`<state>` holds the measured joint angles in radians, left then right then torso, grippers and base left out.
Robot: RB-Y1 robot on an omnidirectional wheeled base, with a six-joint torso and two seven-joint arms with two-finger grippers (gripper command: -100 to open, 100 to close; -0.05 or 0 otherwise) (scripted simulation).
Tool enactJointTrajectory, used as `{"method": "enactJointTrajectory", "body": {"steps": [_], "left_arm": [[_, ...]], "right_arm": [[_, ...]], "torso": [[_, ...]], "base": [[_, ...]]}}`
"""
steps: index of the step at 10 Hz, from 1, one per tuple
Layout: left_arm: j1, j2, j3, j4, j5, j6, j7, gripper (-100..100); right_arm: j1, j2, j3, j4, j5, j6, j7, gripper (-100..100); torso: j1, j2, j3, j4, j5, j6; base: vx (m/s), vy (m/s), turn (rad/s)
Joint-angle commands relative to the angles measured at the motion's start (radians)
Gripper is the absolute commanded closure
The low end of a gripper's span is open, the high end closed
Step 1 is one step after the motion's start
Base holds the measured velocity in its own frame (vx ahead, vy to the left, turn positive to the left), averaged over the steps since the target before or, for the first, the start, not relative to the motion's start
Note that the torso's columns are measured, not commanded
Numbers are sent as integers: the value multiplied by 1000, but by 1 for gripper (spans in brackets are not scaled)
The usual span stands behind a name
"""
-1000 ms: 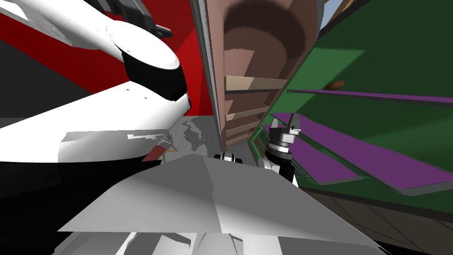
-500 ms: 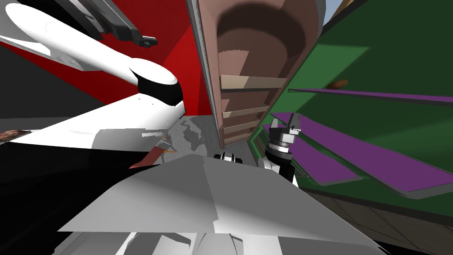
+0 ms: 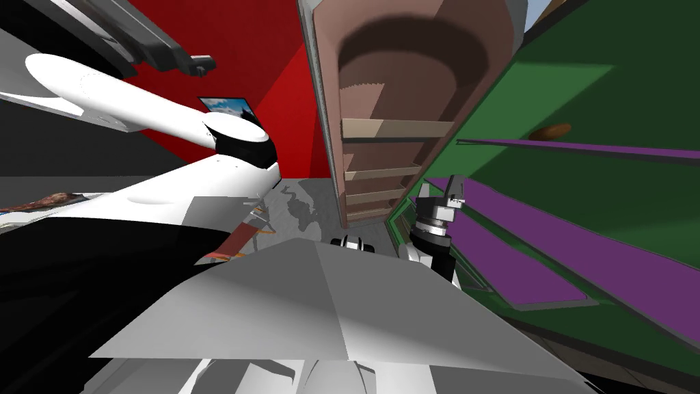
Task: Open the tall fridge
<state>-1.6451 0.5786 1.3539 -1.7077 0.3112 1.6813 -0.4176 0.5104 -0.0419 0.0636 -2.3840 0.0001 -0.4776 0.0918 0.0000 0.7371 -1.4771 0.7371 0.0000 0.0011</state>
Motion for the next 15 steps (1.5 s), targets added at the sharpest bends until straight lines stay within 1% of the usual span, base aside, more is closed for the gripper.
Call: {"method": "enactJointTrajectory", "body": {"steps": [1,2,3,4,5,6,7,8,9,10,12,13,14,15], "left_arm": [[78,88,-13,9,78,-64,39,-100],[107,115,-13,9,106,-64,39,-100],[139,120,-13,9,138,-64,39,-100],[148,120,-13,9,167,-64,39,-100],[148,120,-13,9,181,-64,39,-100],[195,171,15,-6,220,-111,90,-100],[221,195,15,-6,246,-131,115,-100],[251,224,15,-6,276,-151,151,-100],[284,259,15,-6,309,-181,153,-100],[318,285,15,-6,342,-191,153,-100],[379,337,15,-6,403,-191,153,-100],[390,337,15,-6,434,-191,153,-100],[390,337,15,-6,451,-191,153,-100],[436,384,43,-21,486,-242,204,-100]], "right_arm": [[0,0,0,0,0,0,0,0],[0,0,0,0,0,0,0,0],[0,0,0,0,0,0,0,0],[0,0,0,0,0,0,0,0],[0,0,0,0,0,0,0,0],[0,0,0,0,0,0,0,0],[0,0,0,0,0,0,0,0],[0,0,0,0,0,0,0,0],[0,0,0,0,0,0,0,0],[0,0,0,0,0,0,0,0],[0,0,0,0,0,0,0,0],[0,0,0,0,0,0,0,0],[0,0,0,0,0,0,0,0],[0,0,0,0,0,0,0,0]], "torso": [[0,5,3,2,0,-1],[-1,6,5,3,0,-1],[-1,5,4,3,0,-1],[-1,2,2,1,0,-1],[-1,0,0,0,0,-1],[-1,-1,0,0,0,-1],[2,-4,-2,0,1,-3],[1,-4,-2,-1,1,0],[0,0,0,0,0,0],[-1,4,3,2,0,-1],[0,5,4,2,0,-1],[0,3,2,1,0,-1],[0,0,1,1,0,-1],[0,-1,0,0,0,-1]], "base": [[-12,8,-6],[-15,3,4],[-12,0,9],[-8,0,1],[0,0,0],[92,14,308],[136,3,189],[70,-7,-25],[15,-6,-35],[0,0,0],[-12,-2,4],[-9,2,3],[0,0,0],[85,10,271]]}}
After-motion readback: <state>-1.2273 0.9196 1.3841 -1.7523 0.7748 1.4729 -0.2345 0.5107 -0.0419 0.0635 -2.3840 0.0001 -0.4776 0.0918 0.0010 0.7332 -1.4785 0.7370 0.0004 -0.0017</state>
